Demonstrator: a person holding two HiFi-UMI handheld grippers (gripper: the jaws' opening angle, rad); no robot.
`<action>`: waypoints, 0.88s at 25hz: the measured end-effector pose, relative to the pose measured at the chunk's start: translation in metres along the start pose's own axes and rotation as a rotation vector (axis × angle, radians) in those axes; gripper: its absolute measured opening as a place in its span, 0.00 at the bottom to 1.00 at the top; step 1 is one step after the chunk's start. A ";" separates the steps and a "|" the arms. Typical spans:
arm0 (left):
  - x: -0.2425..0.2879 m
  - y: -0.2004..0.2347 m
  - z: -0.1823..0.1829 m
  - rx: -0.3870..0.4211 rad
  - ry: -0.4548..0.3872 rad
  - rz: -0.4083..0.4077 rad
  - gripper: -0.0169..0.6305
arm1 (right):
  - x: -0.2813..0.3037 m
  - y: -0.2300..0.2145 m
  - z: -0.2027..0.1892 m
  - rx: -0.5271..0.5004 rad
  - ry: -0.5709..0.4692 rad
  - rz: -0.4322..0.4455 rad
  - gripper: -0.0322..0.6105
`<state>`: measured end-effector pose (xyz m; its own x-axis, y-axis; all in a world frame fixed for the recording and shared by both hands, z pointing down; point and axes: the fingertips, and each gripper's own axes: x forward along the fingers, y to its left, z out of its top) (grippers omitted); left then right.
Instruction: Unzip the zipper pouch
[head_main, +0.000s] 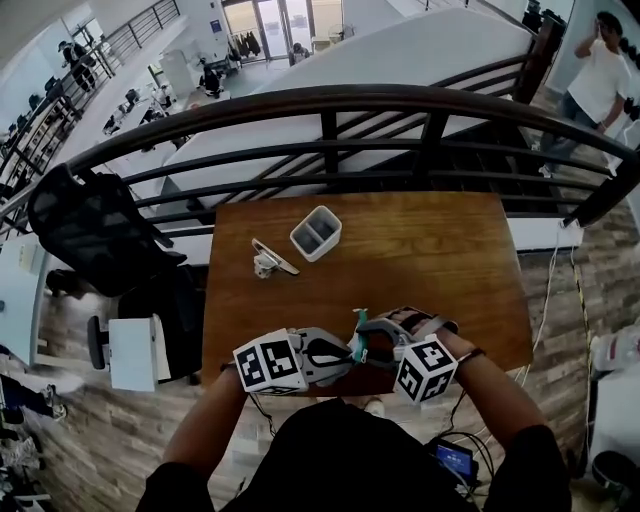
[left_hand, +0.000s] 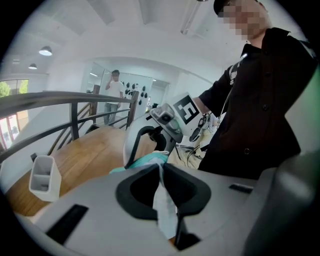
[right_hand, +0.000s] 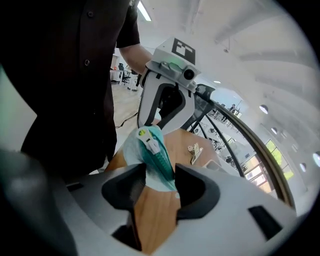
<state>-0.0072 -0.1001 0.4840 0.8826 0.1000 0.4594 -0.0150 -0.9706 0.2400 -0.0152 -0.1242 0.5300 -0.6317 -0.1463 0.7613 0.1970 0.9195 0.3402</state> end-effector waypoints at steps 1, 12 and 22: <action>-0.002 0.001 -0.002 -0.004 0.000 0.004 0.09 | 0.000 0.000 -0.001 0.013 0.003 0.002 0.31; -0.002 0.022 0.005 0.036 -0.081 0.117 0.27 | -0.024 -0.002 -0.026 0.329 0.083 -0.005 0.08; 0.029 0.040 -0.007 0.172 -0.116 0.382 0.41 | -0.039 -0.010 -0.060 0.734 0.151 -0.056 0.08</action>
<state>0.0147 -0.1345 0.5129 0.8761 -0.2891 0.3859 -0.2809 -0.9565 -0.0786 0.0519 -0.1498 0.5299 -0.5063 -0.2001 0.8388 -0.4164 0.9085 -0.0346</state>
